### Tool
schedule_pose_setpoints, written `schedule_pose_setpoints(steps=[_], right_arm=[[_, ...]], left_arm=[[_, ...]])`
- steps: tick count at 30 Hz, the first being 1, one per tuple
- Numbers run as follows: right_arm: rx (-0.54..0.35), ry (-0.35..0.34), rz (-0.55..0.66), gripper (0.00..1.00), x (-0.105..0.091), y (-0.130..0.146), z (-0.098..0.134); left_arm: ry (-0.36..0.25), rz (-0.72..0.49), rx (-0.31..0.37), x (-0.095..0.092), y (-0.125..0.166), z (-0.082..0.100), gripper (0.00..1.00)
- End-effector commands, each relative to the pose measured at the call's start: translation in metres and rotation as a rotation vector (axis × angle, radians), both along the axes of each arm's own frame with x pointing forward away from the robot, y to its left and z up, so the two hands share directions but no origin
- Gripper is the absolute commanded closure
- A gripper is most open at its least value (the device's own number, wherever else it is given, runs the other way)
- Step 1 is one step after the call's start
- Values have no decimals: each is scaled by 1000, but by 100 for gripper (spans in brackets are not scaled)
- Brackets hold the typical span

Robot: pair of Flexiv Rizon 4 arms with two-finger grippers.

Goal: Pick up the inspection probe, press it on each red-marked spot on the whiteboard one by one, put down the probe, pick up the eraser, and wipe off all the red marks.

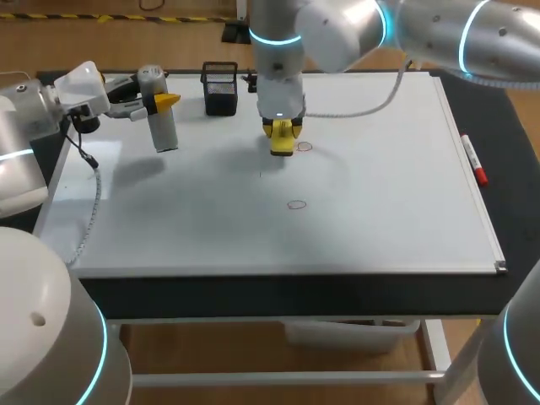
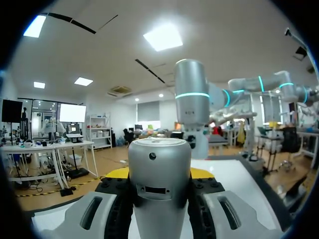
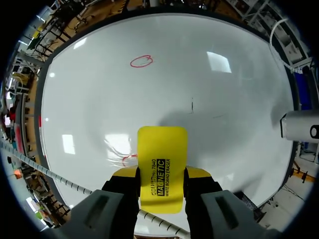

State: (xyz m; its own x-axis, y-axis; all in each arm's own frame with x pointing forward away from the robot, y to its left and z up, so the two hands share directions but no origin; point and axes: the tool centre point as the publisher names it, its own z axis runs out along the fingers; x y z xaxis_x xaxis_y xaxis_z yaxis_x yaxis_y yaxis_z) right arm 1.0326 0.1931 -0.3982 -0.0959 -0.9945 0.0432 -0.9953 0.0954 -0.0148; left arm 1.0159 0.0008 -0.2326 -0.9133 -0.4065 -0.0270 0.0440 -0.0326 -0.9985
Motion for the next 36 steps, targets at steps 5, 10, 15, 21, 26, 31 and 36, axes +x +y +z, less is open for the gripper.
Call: schedule_pose_setpoints(steps=[5, 10, 15, 21, 26, 31, 36], right_arm=[[14, -21, 6, 100, -1, 6, -7], [29, -19, 5, 100, -3, 5, -9], [29, -18, 4, 100, -3, 0, -11], [29, -15, -2, 100, -3, -8, -12], [25, -2, -17, 100, -3, -15, -17], [21, 8, -27, 100, -3, -20, -23], [21, 14, -32, 100, -3, -24, -27]], left_arm=[[0, 2, 1, 0, -1, 1, 100], [0, 2, 1, 0, -1, 1, 100], [0, 2, 1, 0, -1, 1, 100], [0, 2, 1, 0, -1, 1, 100], [0, 2, 1, 0, -1, 1, 100], [0, 2, 1, 0, -1, 1, 100], [0, 2, 1, 0, -1, 1, 100]])
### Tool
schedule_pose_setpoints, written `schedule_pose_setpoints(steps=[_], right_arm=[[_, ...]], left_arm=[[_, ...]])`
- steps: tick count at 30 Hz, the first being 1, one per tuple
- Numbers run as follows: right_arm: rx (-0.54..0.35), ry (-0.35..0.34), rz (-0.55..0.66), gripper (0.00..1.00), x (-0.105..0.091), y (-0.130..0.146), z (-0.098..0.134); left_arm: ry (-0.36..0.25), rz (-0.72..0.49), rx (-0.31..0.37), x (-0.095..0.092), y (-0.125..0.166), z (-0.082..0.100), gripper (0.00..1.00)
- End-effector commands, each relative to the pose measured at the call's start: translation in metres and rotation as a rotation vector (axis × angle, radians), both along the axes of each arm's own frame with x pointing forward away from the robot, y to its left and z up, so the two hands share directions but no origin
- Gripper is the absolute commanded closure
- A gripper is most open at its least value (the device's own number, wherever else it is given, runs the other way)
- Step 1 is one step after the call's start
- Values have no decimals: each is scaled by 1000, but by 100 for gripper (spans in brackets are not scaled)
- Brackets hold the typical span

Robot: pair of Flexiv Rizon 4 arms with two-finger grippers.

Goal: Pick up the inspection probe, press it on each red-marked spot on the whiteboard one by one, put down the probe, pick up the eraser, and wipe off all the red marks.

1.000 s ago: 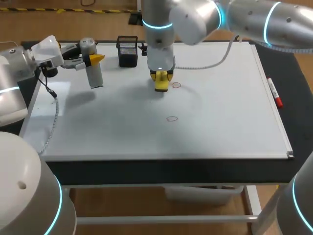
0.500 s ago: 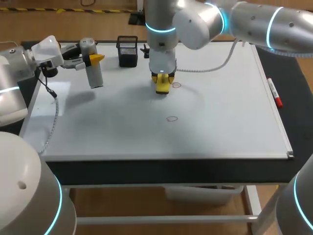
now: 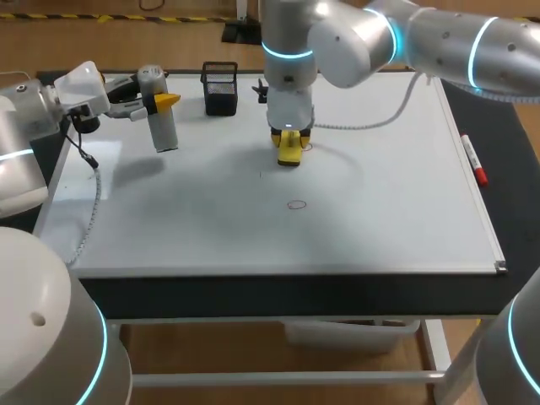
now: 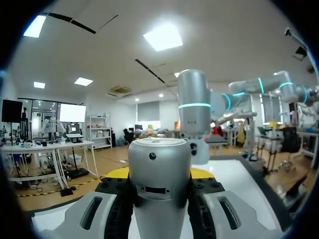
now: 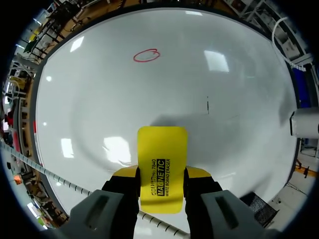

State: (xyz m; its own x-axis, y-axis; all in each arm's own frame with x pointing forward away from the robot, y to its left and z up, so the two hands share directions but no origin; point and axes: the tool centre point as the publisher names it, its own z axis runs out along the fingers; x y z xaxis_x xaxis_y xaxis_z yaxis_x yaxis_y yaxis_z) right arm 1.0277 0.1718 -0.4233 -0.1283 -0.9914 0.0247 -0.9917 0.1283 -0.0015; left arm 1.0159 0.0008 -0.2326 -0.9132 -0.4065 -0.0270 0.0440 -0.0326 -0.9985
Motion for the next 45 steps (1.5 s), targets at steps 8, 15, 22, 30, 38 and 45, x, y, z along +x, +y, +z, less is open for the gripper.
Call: schedule_pose_setpoints(steps=[8, 15, 22, 30, 38, 45], right_arm=[[2, 9, -5, 100, 4, -9, -5], [-2, 11, -31, 100, 5, -22, -7], [-15, 16, -64, 100, 2, -39, -9], [-34, 17, -115, 100, 1, -65, -9], [-46, 13, -144, 100, 3, -84, -6], [-46, 4, -148, 100, 7, -87, 2]], left_arm=[[0, 2, 1, 0, -1, 1, 100], [0, 2, 1, 0, -1, 1, 100], [0, 2, 1, 0, -1, 1, 100], [0, 2, 1, 0, -1, 1, 100], [0, 2, 1, 0, -1, 1, 100], [0, 2, 1, 0, -1, 1, 100]])
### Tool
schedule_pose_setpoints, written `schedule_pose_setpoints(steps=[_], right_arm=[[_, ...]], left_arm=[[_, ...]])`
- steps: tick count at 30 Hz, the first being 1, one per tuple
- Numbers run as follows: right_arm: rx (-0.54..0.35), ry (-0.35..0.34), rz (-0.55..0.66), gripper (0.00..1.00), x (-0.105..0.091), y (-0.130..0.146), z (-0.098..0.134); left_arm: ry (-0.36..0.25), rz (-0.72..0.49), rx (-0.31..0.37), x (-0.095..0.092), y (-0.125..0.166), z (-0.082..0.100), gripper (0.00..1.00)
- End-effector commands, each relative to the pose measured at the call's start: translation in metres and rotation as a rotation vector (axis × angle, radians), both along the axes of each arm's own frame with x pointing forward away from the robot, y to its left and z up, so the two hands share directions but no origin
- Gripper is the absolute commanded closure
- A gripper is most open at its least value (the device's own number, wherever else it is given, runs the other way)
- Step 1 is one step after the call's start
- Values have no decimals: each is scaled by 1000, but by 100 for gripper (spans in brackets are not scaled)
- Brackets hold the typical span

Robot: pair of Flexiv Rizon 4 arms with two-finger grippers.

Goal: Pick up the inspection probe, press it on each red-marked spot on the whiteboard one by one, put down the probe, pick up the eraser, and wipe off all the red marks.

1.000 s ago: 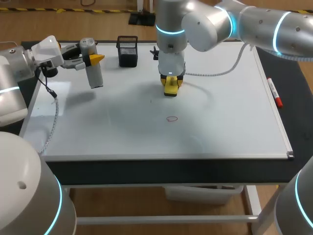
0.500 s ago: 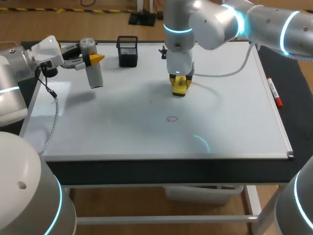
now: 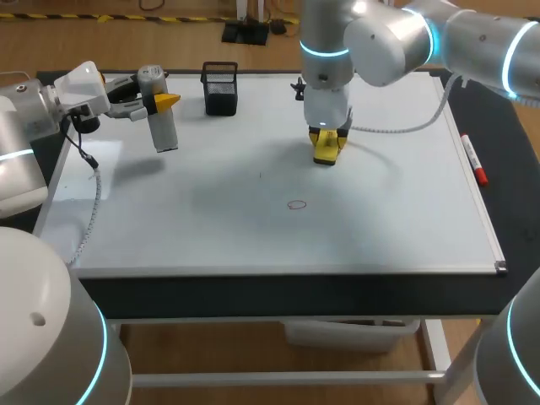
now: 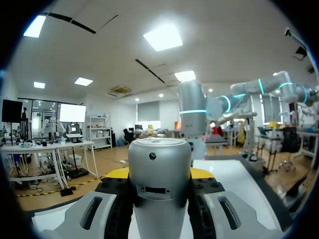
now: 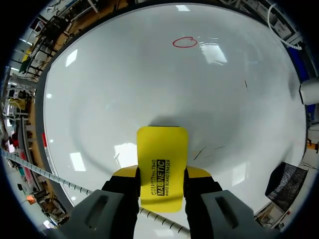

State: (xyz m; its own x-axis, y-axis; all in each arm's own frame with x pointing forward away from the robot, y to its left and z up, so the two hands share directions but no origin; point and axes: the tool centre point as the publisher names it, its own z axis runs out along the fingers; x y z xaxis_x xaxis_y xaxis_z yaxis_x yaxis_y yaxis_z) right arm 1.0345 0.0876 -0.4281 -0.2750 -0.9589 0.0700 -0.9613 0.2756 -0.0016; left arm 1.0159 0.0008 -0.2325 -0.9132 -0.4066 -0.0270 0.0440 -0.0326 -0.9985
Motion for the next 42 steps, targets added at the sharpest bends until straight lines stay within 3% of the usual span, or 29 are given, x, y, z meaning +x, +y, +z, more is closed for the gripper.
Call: schedule_pose_setpoints(steps=[1, 7, 19, 35, 42], right_arm=[[-1, -6, 3, 100, 1, -2, 10], [4, 7, 17, 100, 6, -4, 25], [9, -32, -4, 100, 17, -23, 43], [-22, -48, -268, 100, 16, -128, 50], [20, -35, -370, 100, 9, -164, 46]], left_arm=[[0, 2, 1, 0, -1, 1, 100], [0, 2, 1, 0, -1, 1, 100], [0, 2, 1, 0, -1, 1, 100], [0, 2, 1, 0, -1, 1, 100], [0, 2, 1, 0, -1, 1, 100]])
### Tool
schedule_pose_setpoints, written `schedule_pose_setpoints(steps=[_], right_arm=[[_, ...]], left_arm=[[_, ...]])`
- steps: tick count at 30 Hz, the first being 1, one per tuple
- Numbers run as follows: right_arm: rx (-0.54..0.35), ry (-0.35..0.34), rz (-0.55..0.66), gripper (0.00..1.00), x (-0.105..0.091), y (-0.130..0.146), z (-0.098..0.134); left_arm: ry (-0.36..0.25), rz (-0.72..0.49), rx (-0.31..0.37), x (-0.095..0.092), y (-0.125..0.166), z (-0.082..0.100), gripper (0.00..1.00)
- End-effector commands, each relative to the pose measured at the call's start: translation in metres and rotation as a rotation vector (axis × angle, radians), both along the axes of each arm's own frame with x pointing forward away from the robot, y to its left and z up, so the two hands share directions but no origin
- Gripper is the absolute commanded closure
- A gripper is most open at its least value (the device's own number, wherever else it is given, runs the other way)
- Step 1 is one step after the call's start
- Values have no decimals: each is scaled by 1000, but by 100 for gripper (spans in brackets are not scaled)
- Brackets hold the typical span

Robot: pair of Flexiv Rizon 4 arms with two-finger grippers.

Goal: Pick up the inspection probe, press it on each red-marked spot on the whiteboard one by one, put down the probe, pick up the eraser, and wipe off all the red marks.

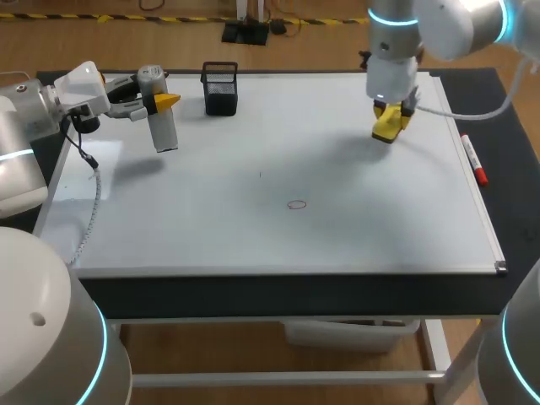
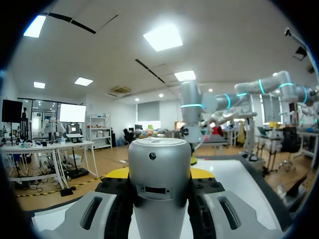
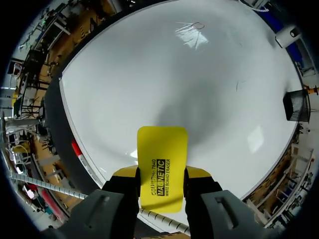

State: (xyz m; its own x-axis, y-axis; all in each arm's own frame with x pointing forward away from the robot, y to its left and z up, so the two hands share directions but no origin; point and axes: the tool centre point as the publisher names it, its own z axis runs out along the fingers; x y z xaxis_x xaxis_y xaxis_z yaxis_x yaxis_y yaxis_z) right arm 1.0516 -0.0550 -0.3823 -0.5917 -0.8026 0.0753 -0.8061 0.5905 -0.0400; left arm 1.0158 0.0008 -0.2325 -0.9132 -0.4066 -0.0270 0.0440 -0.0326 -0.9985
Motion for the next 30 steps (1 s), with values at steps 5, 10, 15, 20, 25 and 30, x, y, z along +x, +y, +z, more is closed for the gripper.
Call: schedule_pose_setpoints(steps=[5, 10, 15, 20, 25, 30], right_arm=[[34, 4, -41, 100, -11, -35, -5], [32, 6, -55, 100, -13, -39, -3], [-7, 30, -48, 100, -13, -40, -3], [-7, 30, -48, 100, -13, -40, -3], [-7, 30, -48, 100, -13, -40, -3], [-7, 30, -48, 100, -13, -40, -3]], left_arm=[[0, 2, 0, 0, -1, 1, 100], [0, 2, 0, 0, -1, 1, 100], [0, 2, 0, 0, -1, 1, 100], [0, 2, 0, 0, -1, 1, 100], [0, 2, 0, 0, -1, 1, 100], [0, 2, 0, 0, -1, 1, 100]])
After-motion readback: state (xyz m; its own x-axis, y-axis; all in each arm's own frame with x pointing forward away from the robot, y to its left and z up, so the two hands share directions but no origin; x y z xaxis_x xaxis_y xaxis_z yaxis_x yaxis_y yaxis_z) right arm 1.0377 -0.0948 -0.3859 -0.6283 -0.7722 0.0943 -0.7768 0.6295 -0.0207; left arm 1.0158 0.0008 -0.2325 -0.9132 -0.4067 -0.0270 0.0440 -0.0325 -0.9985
